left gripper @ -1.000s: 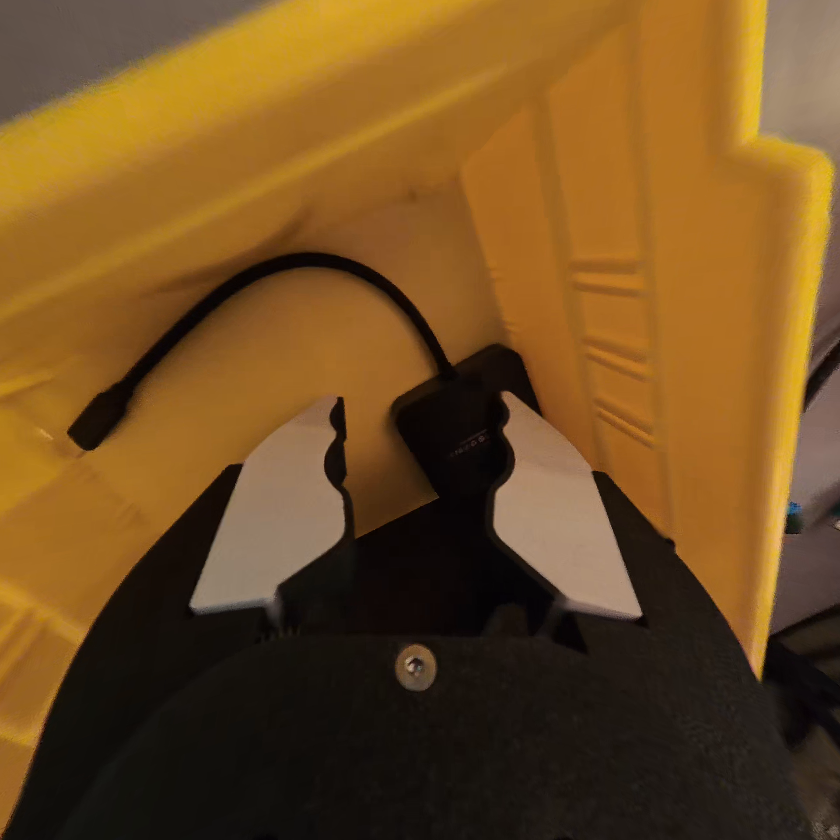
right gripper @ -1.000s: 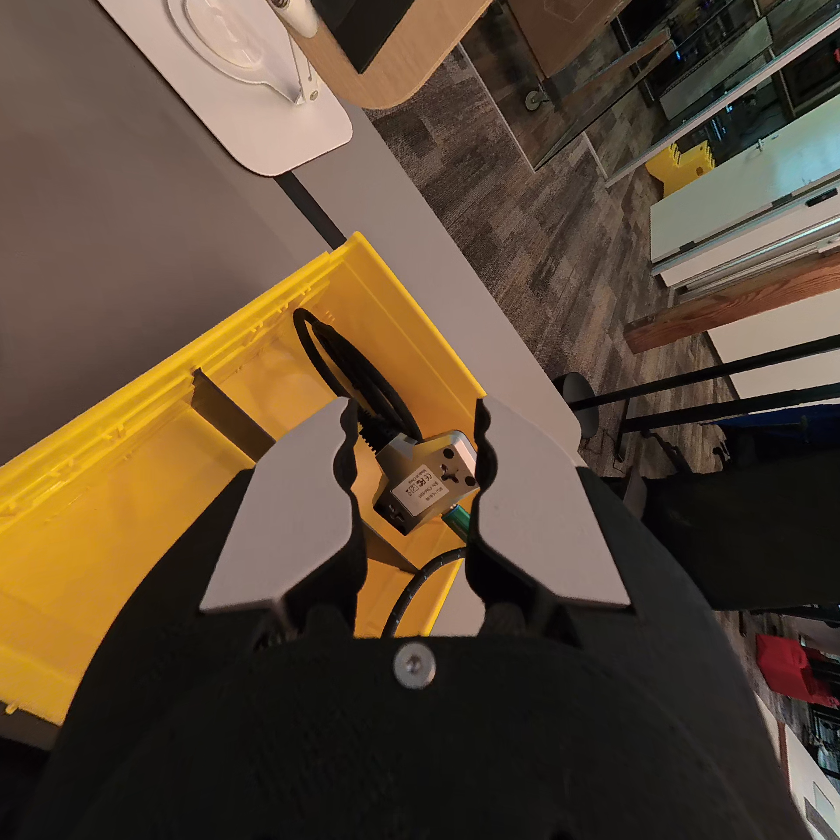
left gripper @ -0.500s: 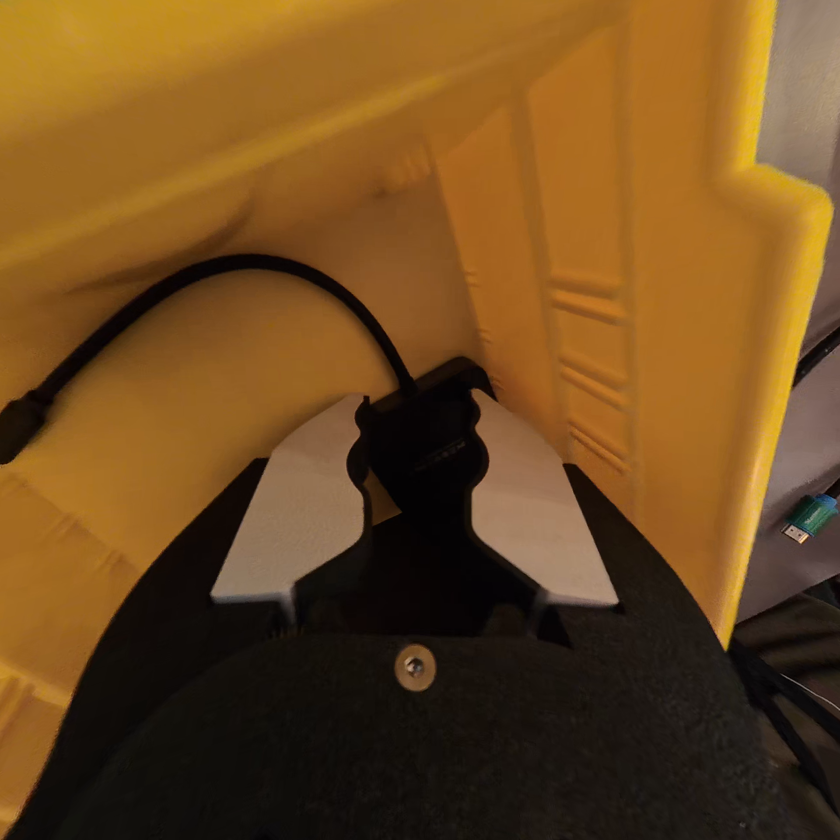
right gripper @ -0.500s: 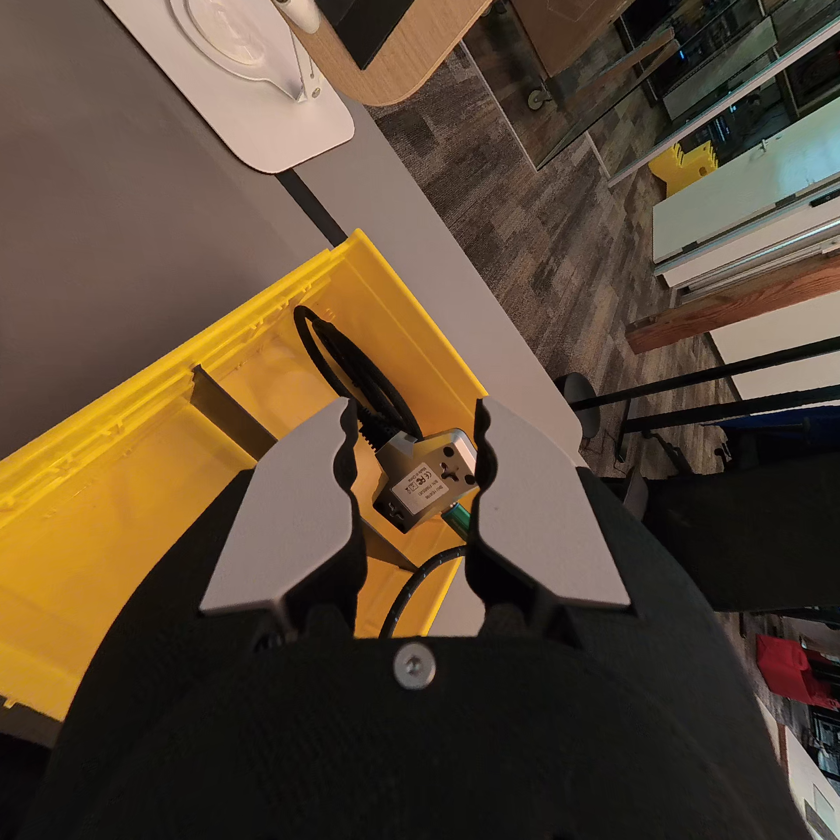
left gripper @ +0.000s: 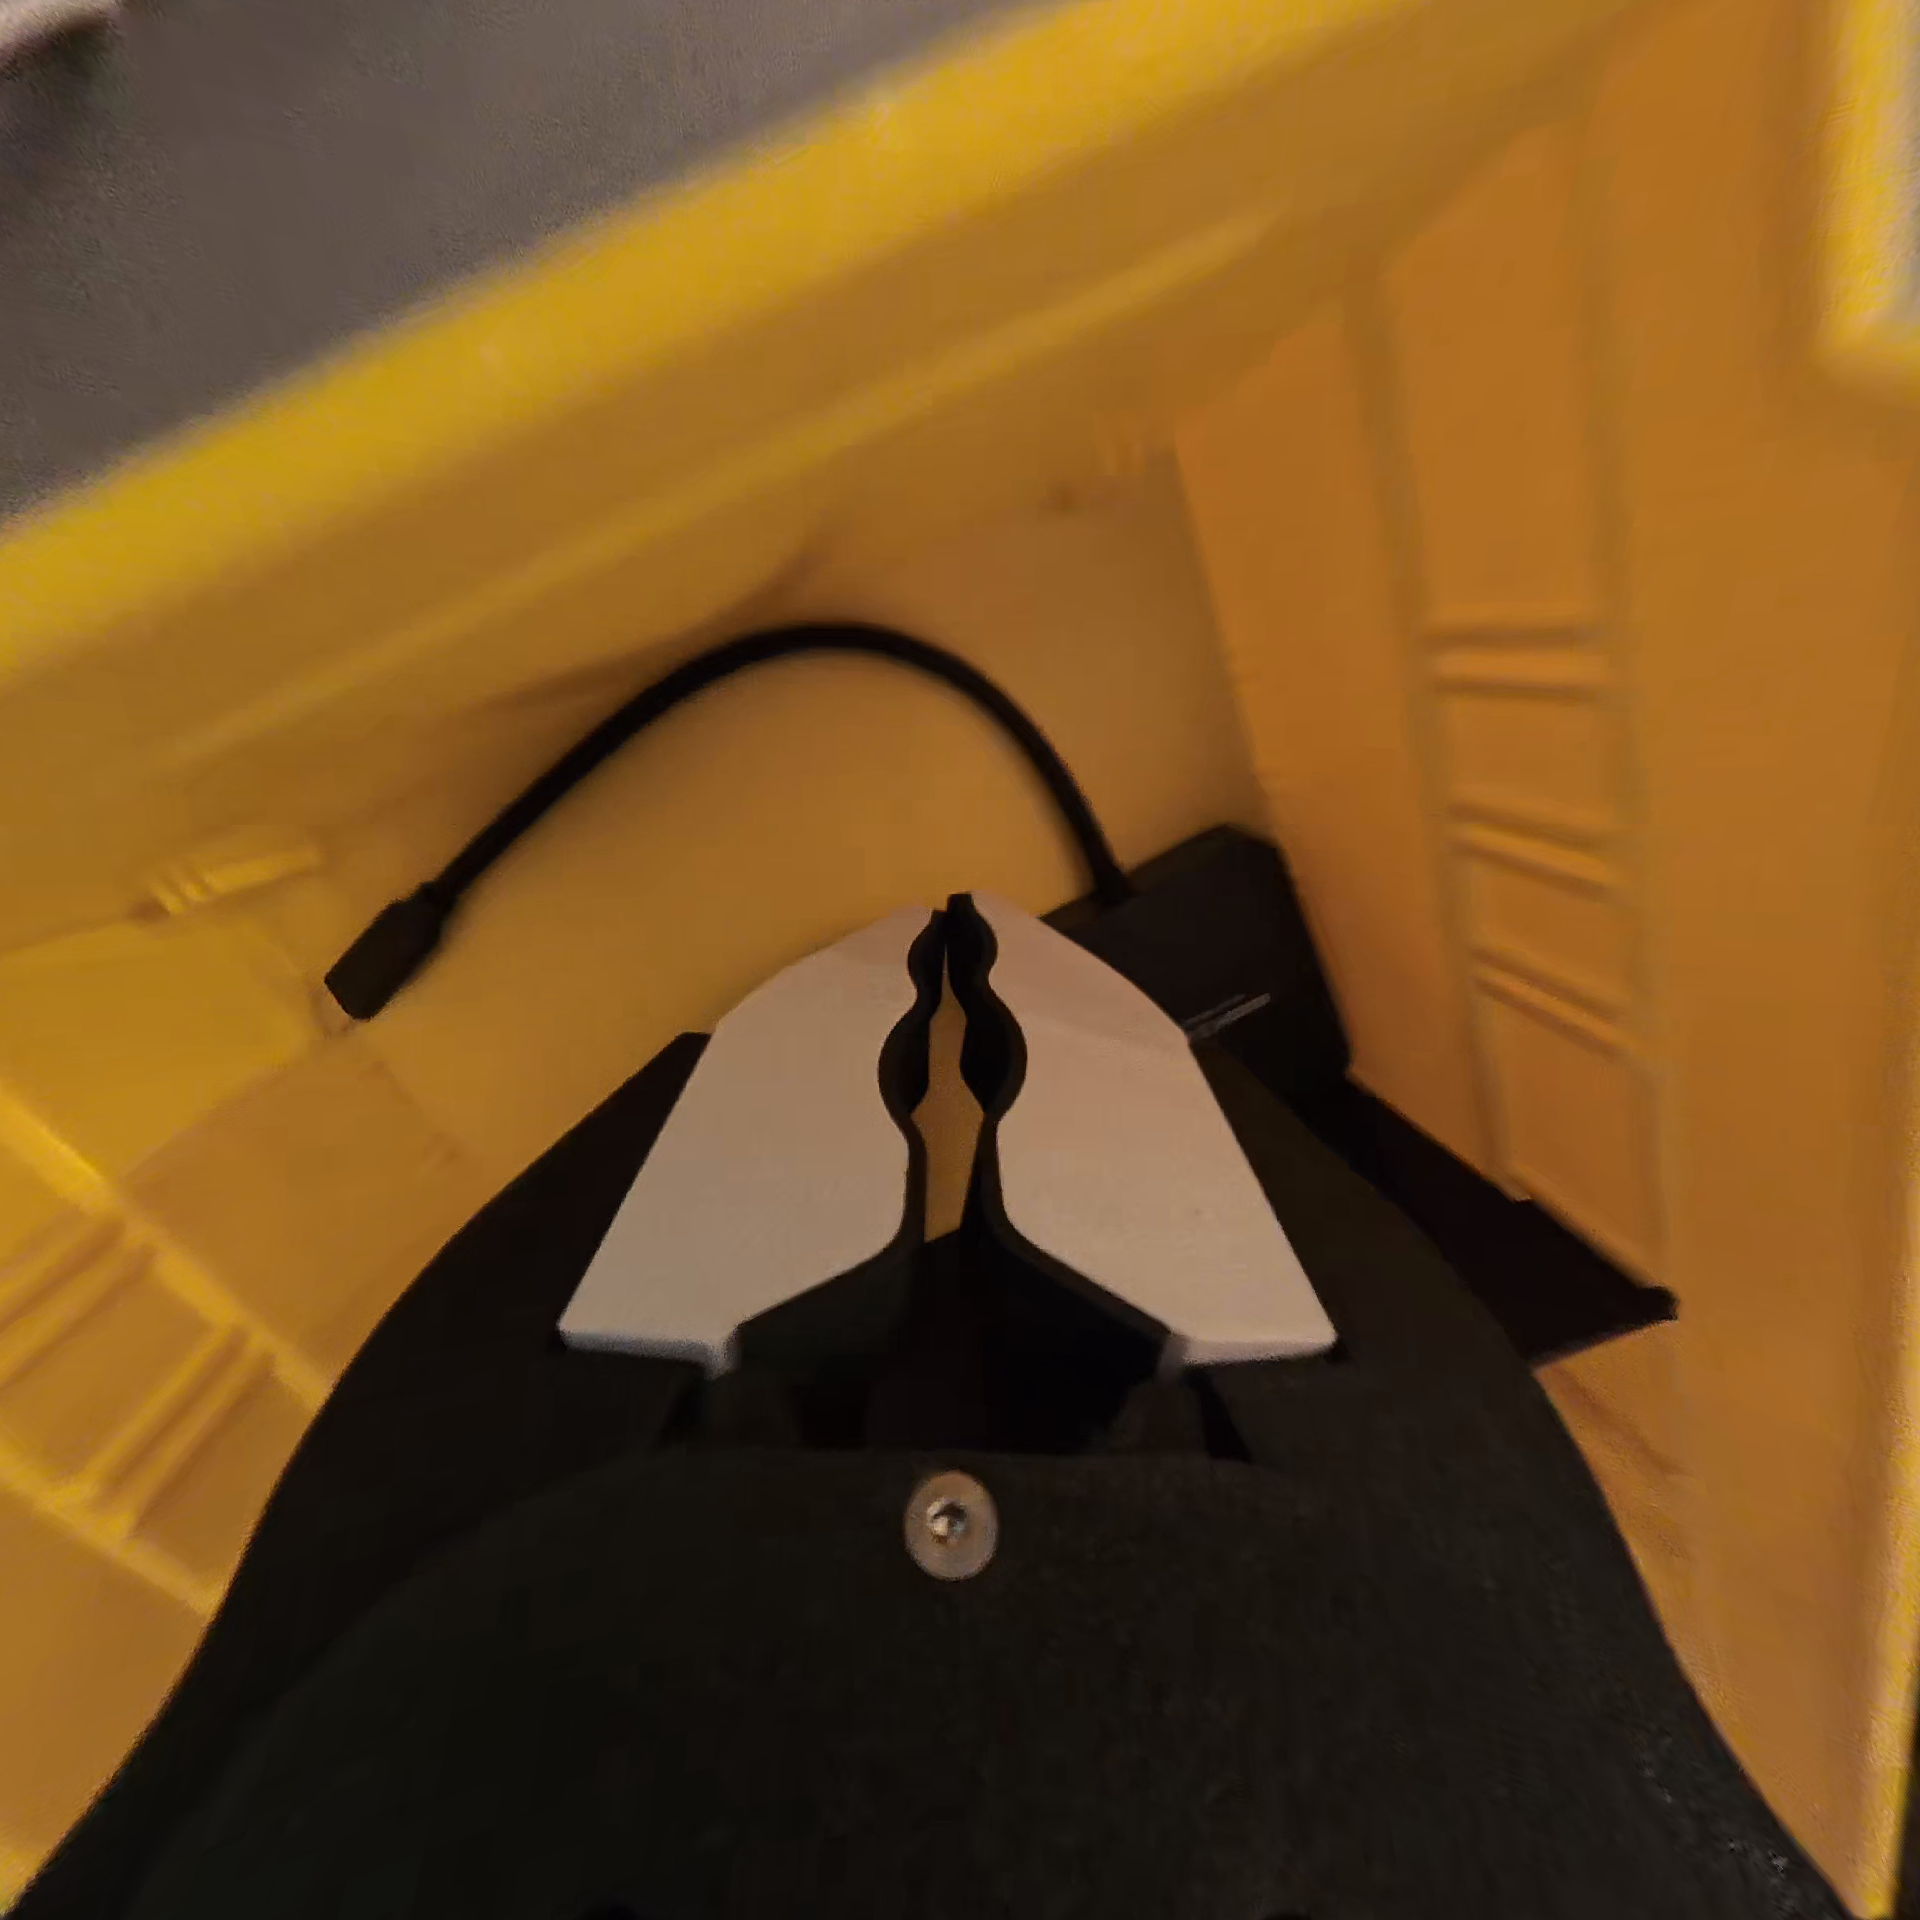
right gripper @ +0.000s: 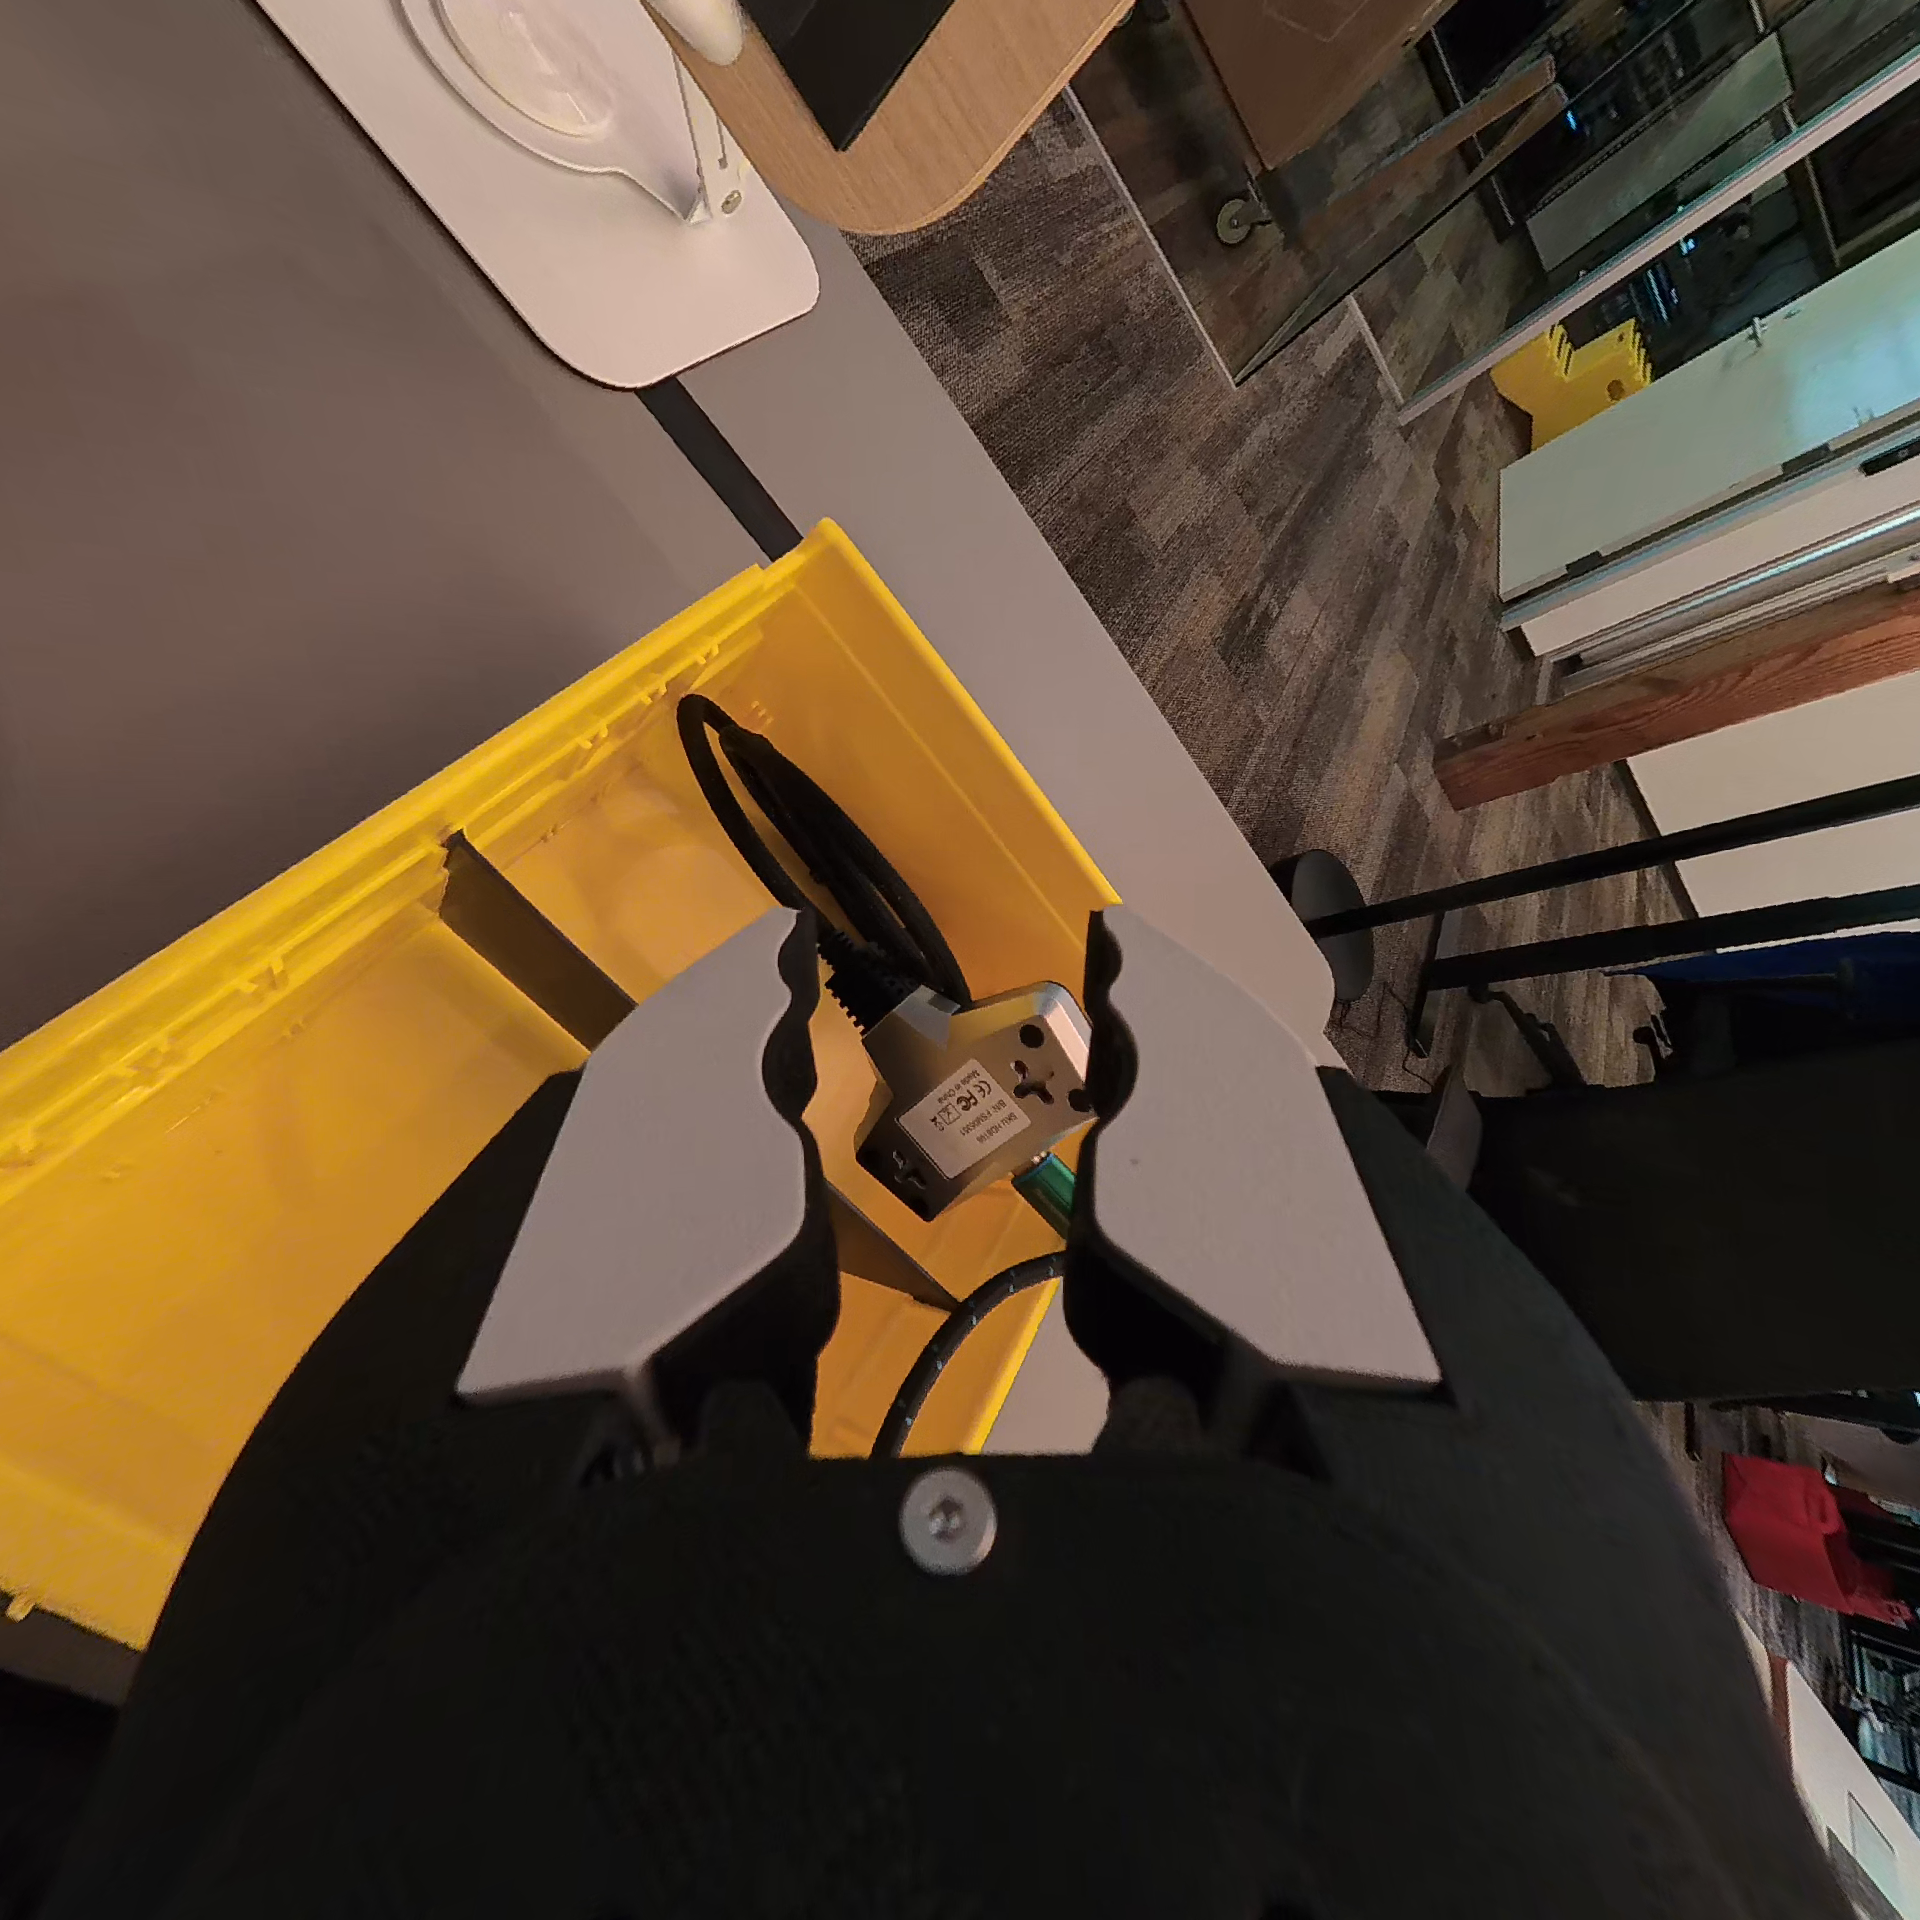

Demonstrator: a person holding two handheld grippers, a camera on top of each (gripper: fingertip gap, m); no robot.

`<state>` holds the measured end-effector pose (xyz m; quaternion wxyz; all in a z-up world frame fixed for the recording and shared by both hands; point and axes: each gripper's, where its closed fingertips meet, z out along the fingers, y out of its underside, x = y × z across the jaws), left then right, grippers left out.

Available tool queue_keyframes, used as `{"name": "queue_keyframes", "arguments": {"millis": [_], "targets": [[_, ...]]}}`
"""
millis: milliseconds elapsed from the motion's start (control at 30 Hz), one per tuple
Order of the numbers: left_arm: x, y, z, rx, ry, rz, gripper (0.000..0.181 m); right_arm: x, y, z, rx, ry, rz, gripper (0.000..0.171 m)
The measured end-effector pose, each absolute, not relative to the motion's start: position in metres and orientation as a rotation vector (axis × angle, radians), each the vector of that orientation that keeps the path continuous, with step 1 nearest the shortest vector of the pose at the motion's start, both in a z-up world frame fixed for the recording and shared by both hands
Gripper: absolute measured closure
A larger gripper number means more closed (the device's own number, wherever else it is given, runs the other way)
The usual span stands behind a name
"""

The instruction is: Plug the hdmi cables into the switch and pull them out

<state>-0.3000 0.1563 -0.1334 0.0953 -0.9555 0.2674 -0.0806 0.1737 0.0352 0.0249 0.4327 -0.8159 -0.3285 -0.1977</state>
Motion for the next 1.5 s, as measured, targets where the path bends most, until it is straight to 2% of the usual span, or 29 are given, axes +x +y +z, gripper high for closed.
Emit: {"name": "queue_keyframes", "arguments": {"millis": [33,133,233,367,433,733,1033,1167,1300,1400,1500], "targets": [[-0.293,0.159,-0.128,-2.809,0.752,-0.305,0.181,0.174,0.035,0.024,-2.037,-0.822,-0.494,0.121],[-0.277,0.154,-0.128,-2.86,0.651,-0.463,0.148,0.173,0.036,0.02,-2.048,-0.835,-0.505,0.12],[-0.281,0.151,-0.145,-2.92,0.695,-0.327,0.14,0.172,0.036,0.019,-2.05,-0.84,-0.508,0.121],[-0.283,0.152,-0.149,-2.904,0.827,-0.15,0.154,0.173,0.036,0.019,-2.051,-0.839,-0.503,0.121],[-0.278,0.147,-0.151,-2.926,0.864,-0.177,0.175,0.174,0.035,0.019,-2.054,-0.842,-0.503,0.121],[-0.28,0.149,-0.131,-2.813,0.913,-0.15,0.176,0.176,0.034,0.024,-2.039,-0.832,-0.492,0.121],[-0.278,0.148,-0.039,-2.331,0.698,-0.534,0.177,0.161,0.037,0.034,-1.971,-0.841,-0.483,0.121],[-0.274,0.131,0.017,-2.099,0.652,-0.632,0.177,0.115,0.042,0.054,-1.82,-0.851,-0.353,0.121],[-0.246,0.099,0.059,-1.978,0.712,-0.686,0.178,0.008,0.024,0.088,-1.541,-0.864,0.051,0.119],[-0.21,0.072,0.074,-1.932,0.797,-0.675,0.177,-0.073,-0.005,0.098,-1.386,-0.848,0.357,0.109],[-0.165,0.048,0.077,-1.892,0.88,-0.684,0.177,-0.115,-0.014,0.081,-1.381,-0.814,0.382,0.099]]}}
